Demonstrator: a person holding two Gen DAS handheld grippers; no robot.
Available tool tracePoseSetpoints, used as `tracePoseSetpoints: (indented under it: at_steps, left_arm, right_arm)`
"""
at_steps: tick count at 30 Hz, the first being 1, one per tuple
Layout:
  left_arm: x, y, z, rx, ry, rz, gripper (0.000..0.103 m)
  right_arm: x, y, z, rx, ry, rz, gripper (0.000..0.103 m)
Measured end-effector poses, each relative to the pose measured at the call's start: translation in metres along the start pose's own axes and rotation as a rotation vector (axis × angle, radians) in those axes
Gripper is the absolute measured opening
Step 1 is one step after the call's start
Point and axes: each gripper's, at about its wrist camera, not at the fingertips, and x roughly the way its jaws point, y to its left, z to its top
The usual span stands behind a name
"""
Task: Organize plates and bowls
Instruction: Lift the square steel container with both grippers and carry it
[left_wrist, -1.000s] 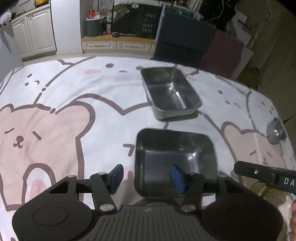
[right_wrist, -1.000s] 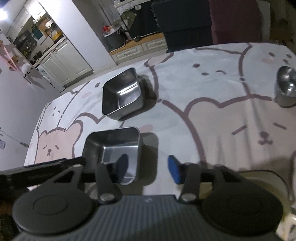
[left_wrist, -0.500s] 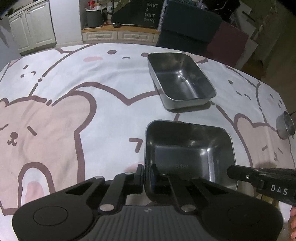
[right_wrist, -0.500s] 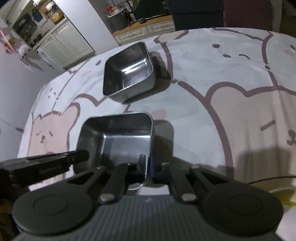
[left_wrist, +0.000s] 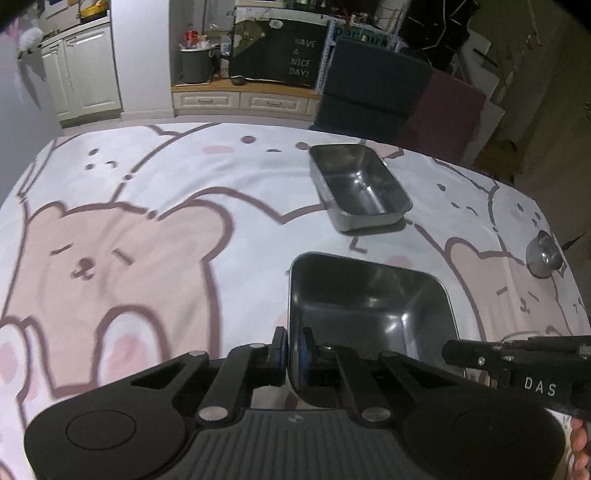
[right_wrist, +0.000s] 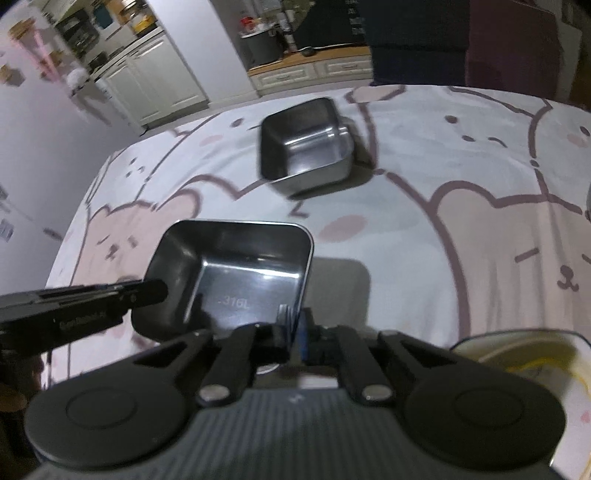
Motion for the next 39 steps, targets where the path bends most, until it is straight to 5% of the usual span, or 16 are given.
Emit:
tracePoseSetpoints:
  at_steps: [18,39]
  left_arm:
    - [-0.014,0.038,-0.057,0.062,0.153,0.077,0.008]
    - [0.004,0.027,-0.068,0.154,0.252,0.083,0.015]
  right_arm:
    - [0.002,0.079,-0.058,-0.189,0.159,-0.001,0.010]
    - [0.022,0.085,-0.076,-0.269,0.300,-0.059,0.012]
